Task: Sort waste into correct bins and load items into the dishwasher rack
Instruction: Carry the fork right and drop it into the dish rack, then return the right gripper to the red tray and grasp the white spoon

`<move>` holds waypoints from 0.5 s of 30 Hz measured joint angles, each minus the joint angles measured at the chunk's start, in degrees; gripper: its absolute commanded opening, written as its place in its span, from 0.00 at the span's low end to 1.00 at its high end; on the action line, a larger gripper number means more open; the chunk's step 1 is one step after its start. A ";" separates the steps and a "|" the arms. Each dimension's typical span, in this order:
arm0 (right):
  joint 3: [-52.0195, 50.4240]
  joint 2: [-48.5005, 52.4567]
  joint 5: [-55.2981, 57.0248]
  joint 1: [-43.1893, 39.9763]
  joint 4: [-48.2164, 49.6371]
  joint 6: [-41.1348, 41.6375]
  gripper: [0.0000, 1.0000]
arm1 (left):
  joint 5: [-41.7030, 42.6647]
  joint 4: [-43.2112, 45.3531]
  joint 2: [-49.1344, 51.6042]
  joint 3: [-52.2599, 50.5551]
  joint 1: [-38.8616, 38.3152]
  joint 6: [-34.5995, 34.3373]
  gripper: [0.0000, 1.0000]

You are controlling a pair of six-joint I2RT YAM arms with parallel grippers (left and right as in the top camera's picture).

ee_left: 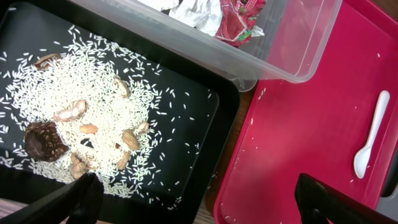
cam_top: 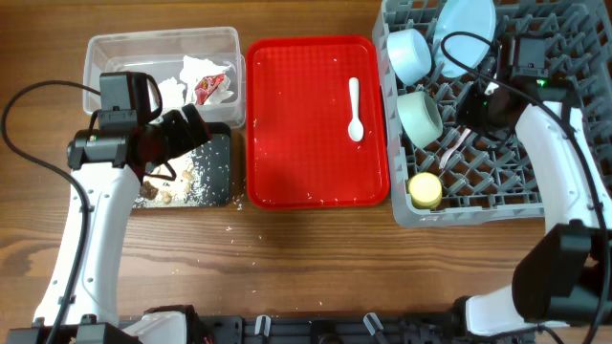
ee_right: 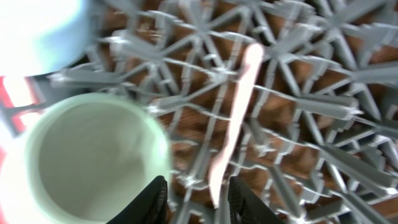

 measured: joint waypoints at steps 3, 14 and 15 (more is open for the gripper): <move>0.20 -5.57 -2.89 5.16 2.80 -0.87 0.34 | 0.00 -0.04 0.00 0.00 0.00 0.02 1.00; 4.11 -0.31 2.49 28.76 15.63 -0.15 0.39 | 0.00 -0.02 0.00 0.00 0.00 0.00 1.00; 6.10 2.29 2.84 28.74 14.36 -0.17 0.39 | 0.00 0.00 0.00 0.00 0.00 0.00 1.00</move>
